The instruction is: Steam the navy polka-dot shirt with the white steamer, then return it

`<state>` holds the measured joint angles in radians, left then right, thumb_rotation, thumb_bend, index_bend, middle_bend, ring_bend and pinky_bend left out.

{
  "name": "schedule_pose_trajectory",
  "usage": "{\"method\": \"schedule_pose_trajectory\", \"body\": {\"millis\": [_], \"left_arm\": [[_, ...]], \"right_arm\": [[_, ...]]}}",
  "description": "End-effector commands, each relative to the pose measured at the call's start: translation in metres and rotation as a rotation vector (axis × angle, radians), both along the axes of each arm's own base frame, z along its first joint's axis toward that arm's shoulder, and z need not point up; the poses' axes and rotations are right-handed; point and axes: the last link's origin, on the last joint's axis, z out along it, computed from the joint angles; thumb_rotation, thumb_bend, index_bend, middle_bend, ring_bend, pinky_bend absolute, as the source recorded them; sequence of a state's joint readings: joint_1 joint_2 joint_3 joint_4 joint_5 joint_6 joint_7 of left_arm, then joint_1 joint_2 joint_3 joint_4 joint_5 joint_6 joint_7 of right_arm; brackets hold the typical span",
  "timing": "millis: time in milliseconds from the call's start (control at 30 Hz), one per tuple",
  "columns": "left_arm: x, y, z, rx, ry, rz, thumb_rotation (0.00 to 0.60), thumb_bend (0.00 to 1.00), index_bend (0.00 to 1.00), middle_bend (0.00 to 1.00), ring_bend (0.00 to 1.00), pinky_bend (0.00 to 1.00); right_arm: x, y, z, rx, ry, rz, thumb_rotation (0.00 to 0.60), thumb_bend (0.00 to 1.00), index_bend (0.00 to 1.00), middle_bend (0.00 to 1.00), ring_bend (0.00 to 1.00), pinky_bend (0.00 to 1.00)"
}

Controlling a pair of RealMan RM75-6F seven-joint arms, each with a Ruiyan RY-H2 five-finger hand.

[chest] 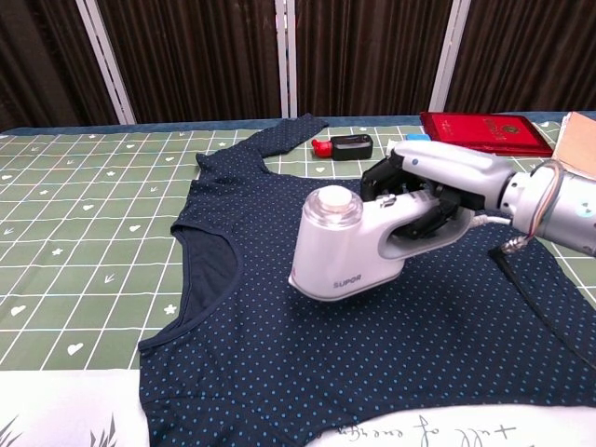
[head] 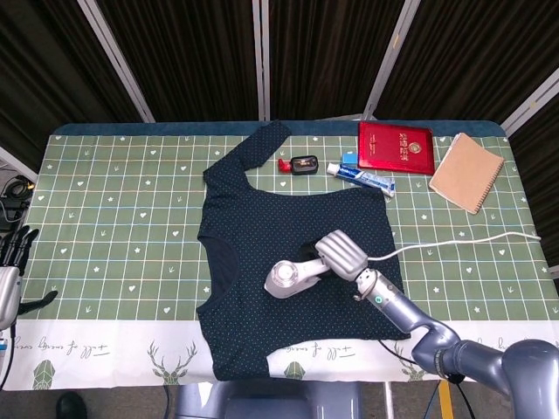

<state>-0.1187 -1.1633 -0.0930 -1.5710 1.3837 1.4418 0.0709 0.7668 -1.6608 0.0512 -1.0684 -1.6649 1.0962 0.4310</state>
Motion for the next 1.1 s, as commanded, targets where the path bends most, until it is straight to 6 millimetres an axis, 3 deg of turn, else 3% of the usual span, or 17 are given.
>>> {"method": "schedule_pose_trajectory", "body": {"millis": [33,300,633,1100], "left_arm": [[0.0,0.0,0.0,-0.001,0.0,0.001,0.6,0.0,0.0,0.0,0.0,0.0],[-0.001,0.001,0.0,-0.001,-0.001,0.003,0.6,0.0,0.0,0.0,0.0,0.0],[0.0,0.0,-0.002,-0.012,-0.003,0.0,0.6,0.0,0.0,0.0,0.0,0.0],[0.001,0.001,-0.005,-0.018,0.004,0.0,0.6,0.0,0.0,0.0,0.0,0.0]], "right_arm": [[0.001,0.002,-0.01,0.003,0.011,0.014,0.6,0.77,0.7,0.7,0.68,0.95],[-0.013,0.006,-0.024,0.012,0.033,-0.006,0.6,0.77,0.7,0.7,0.68,0.95],[-0.039,0.007,-0.023,-0.006,0.044,-0.025,0.6,0.77,0.7,0.7,0.68,0.95],[-0.115,0.006,0.016,-0.081,0.117,-0.088,0.6,0.78,0.7,0.7,0.68,0.95]]}}
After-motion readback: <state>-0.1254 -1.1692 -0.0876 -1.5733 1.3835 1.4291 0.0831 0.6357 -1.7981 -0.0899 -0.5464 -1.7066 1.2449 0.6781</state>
